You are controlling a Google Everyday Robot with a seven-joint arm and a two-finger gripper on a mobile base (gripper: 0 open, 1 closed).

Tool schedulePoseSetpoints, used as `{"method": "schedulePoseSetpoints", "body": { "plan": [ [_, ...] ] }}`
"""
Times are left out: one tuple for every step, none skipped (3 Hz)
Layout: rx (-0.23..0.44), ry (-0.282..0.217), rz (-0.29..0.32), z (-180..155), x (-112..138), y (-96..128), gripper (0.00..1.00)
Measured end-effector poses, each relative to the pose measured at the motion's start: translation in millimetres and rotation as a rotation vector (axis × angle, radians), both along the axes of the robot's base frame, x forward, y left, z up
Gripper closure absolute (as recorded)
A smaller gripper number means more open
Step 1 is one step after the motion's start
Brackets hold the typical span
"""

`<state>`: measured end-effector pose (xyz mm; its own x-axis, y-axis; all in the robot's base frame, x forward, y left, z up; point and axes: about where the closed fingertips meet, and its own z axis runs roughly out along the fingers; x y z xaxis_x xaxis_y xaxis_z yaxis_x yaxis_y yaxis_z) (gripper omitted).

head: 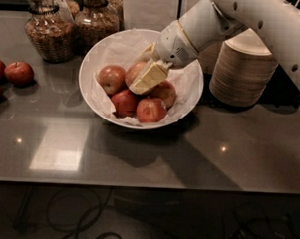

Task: Pick apple from white bowl

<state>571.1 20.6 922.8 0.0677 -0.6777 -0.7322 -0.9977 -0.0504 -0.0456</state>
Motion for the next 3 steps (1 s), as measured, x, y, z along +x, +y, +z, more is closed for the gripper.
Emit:
{"method": "schedulePoseSetpoints", "body": {
  "plan": [
    [0.047, -0.064, 0.032, 43.3, -9.4, 7.7, 1.0],
    [0.081, -0.142, 0.048, 84.3, -21.3, 7.5, 1.0],
    [0.081, -0.142, 0.048, 84.3, -21.3, 7.5, 1.0]
  ]
}}
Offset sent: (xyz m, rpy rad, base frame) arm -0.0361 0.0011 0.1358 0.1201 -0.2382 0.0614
